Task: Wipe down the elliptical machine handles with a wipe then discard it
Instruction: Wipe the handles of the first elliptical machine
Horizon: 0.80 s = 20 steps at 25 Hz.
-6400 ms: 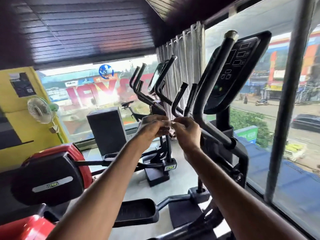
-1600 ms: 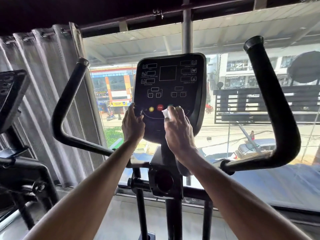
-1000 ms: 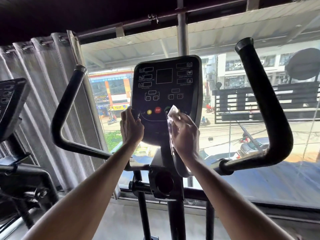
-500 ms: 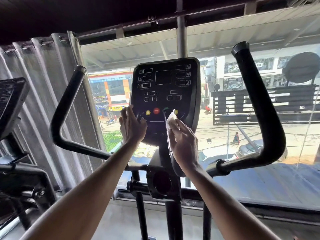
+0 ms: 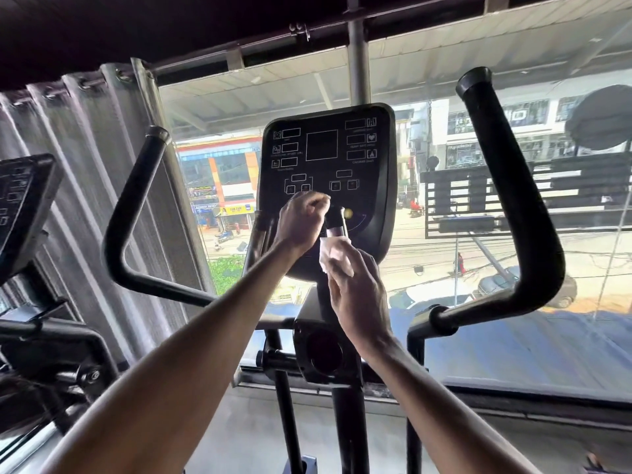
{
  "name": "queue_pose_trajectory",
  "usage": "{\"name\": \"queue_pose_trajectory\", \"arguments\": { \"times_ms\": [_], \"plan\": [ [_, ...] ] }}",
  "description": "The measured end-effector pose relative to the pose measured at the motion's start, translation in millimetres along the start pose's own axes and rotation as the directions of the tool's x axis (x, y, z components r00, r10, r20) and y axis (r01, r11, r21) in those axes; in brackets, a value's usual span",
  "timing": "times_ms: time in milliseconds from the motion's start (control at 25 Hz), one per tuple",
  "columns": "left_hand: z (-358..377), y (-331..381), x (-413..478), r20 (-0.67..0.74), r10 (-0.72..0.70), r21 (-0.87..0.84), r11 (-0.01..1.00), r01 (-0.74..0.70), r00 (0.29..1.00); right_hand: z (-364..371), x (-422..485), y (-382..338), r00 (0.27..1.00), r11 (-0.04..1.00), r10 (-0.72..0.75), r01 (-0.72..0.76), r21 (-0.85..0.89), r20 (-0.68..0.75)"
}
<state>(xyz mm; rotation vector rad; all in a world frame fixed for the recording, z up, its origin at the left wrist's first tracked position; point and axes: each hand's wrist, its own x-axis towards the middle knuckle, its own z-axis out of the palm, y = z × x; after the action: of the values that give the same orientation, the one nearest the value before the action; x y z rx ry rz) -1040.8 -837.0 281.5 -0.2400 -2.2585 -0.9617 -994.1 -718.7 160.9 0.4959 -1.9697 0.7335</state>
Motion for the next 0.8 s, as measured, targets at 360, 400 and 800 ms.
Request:
{"name": "queue_pose_trajectory", "arguments": {
  "times_ms": [360, 400, 800],
  "plan": [
    [0.8, 5.0, 5.7, 0.137, -0.083, -0.067, 0.993, 0.093, 0.987, 1.6, -21.4, 8.2, 0.995, 0.997, 0.05, -0.045, 0.059, -0.085],
    [0.7, 4.4, 7.8, 0.151, -0.105, -0.087, 0.989, 0.119, 0.983, 0.8, -17.3, 7.8, 0.993, 0.996, 0.07, -0.064, 0.063, -0.099],
    [2.4, -3.2, 11.3, 0.207, -0.189, -0.249, 0.939, 0.239, 0.96, 0.0, -16.9, -0.8, 0.995, 0.983, -0.081, 0.089, -0.16, 0.052]
  ]
}}
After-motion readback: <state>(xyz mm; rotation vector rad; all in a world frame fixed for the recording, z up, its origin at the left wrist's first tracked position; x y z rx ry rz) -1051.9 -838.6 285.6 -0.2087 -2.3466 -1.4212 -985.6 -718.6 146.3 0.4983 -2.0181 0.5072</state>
